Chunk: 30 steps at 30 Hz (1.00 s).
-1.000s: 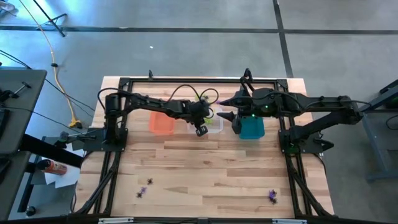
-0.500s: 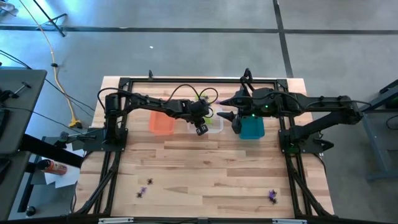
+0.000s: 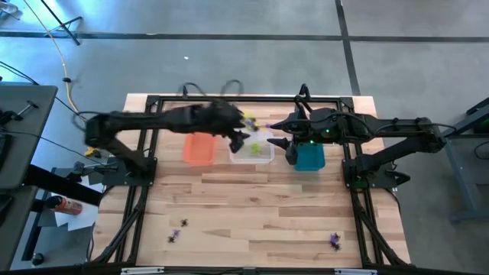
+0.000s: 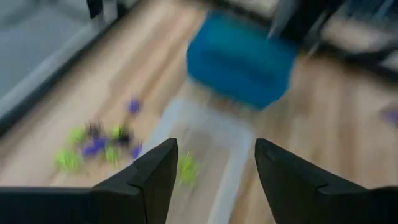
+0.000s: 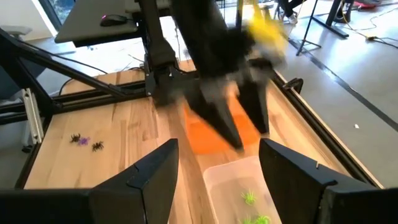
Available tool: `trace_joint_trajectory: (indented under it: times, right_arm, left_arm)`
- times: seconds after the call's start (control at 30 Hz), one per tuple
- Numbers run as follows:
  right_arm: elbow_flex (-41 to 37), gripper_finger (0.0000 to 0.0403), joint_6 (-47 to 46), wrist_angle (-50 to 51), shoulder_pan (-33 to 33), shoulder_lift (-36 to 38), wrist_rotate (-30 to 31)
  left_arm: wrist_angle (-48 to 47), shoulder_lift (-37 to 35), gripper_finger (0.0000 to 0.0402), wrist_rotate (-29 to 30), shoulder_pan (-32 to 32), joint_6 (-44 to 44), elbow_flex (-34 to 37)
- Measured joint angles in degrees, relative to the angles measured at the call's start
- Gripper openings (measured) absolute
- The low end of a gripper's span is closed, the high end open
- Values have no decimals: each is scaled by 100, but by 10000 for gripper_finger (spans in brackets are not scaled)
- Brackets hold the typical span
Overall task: Sort Halloween decoration
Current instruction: Put the green spider toy into the transparent bin
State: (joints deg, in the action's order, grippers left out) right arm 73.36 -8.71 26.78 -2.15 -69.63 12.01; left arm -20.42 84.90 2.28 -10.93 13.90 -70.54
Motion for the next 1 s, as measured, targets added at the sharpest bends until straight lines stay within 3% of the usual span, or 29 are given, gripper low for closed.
trace_joint_trajectory:
  times: [0.13, 0.33, 0.47, 0.6, 0.87, 1.0]
  right_arm:
    - [0, 220, -22, 45, 0, 2, -146]
    - [0, 220, -306, 214, -13, 4, -571]
    - [2, 220, -811, 435, -15, 7, -1326]
    - [2, 220, -1279, 719, -74, 9, -1885]
    - [2, 220, -1345, 778, -208, 9, -1172]
    - [2, 220, -1820, 507, -150, -1, -654]
  left_arm:
    - [738, -1123, 200, 191, 427, 225, 599]
    - [2572, -2430, 190, 988, 1336, 445, 2089]
    - [3517, -2826, 185, 1274, 1865, 403, 2873]
    - [3922, -2905, 182, 1531, 2116, 397, 3215]
    - [4491, -2950, 182, 1798, 2133, 38, 3223]
    - [4588, -3118, 182, 1816, 2133, 7, 3208]
